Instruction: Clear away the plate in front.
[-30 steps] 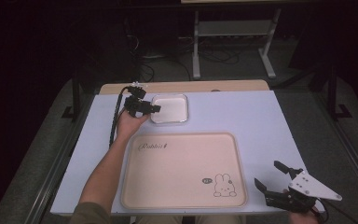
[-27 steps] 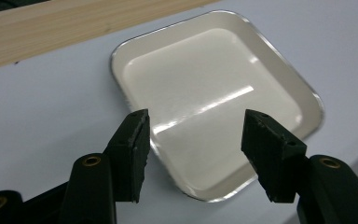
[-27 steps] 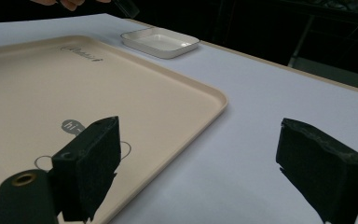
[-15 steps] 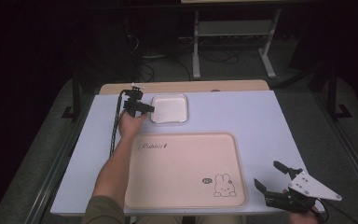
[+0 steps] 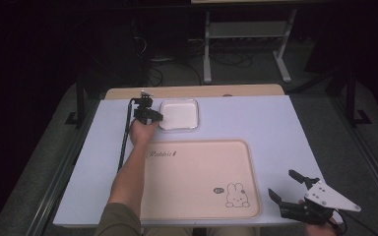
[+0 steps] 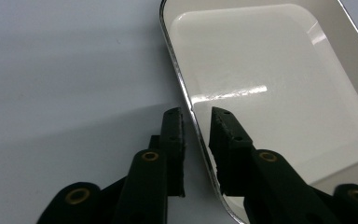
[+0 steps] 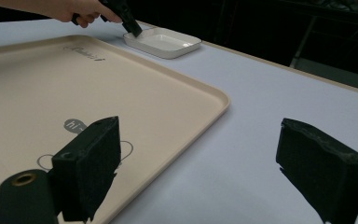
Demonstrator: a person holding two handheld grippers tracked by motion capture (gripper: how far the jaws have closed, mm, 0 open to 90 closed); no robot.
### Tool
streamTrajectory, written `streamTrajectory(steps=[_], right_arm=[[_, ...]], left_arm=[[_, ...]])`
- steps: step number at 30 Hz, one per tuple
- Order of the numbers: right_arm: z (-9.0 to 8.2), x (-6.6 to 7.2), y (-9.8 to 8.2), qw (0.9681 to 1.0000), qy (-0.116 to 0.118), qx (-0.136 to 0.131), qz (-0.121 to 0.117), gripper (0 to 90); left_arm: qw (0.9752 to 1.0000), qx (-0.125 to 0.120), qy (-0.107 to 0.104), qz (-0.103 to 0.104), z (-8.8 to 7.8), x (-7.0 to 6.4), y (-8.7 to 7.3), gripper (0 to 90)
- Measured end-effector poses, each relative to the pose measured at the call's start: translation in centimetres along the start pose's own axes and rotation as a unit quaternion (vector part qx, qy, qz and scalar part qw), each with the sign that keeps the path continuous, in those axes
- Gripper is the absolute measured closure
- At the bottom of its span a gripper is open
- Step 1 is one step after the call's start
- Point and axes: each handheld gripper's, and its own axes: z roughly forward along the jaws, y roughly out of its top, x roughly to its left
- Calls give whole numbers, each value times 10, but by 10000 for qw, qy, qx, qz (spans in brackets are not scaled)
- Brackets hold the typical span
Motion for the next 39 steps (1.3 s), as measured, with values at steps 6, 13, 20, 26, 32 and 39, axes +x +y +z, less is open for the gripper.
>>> streamTrajectory(steps=[6,13,20,26,32,39], right_arm=[[0,0,0,10000,8,12,-10,129],[0,0,0,10000,15,-2,-2,129],[-1,0,0,10000,25,-8,-6,129],[0,1,0,10000,51,4,-17,129],[-2,0,0,10000,33,-20,-2,129],[-1,1,0,10000,43,-16,-15,129]], left_arm=[[9997,34,-116,-216,3,1,0,808],[9963,-160,-329,-780,4,4,-2,886],[9933,-282,-432,-1037,3,5,-6,889],[9905,-427,-602,-1160,-7,7,-7,889],[9882,-610,-857,-1115,-23,8,-7,889],[9855,-812,-1007,-1097,-43,7,-8,888]])
